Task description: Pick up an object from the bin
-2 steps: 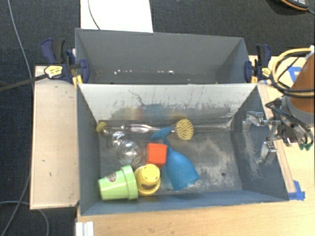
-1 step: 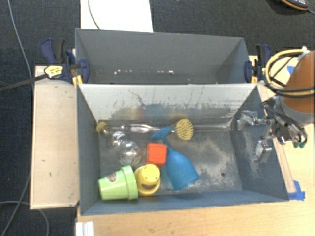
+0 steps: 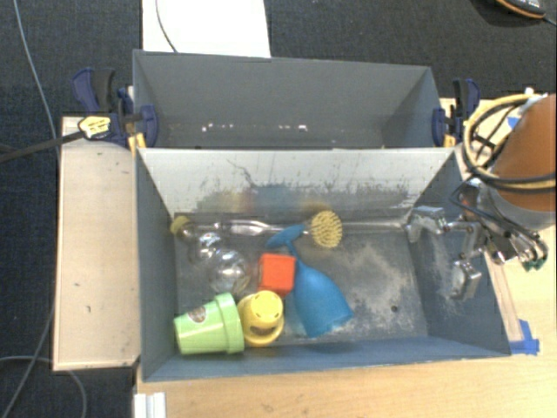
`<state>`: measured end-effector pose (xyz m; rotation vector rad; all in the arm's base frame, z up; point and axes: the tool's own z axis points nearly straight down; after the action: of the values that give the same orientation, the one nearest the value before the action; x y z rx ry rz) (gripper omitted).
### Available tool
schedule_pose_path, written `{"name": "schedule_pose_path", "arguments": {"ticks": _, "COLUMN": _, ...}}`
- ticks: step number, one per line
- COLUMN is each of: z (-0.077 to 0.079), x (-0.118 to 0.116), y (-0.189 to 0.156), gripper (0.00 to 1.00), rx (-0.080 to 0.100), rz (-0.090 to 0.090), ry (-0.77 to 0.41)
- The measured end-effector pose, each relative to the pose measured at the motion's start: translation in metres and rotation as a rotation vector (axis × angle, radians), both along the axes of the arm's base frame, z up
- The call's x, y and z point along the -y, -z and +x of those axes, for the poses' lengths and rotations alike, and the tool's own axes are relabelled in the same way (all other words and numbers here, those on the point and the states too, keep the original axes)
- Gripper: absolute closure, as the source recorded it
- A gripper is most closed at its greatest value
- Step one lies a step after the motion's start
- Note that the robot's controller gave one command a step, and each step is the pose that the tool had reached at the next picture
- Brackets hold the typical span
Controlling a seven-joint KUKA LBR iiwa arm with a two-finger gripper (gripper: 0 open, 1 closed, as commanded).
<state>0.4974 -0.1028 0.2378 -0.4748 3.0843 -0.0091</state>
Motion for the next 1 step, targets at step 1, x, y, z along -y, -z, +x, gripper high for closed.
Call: {"name": "schedule_pose_path", "arguments": {"ticks": 1, "z": 0.0155, "x": 0.0450, "y": 0.0377, "gripper": 0.00, "rx": -0.007, "rz": 0.007, "ry": 0.192}}
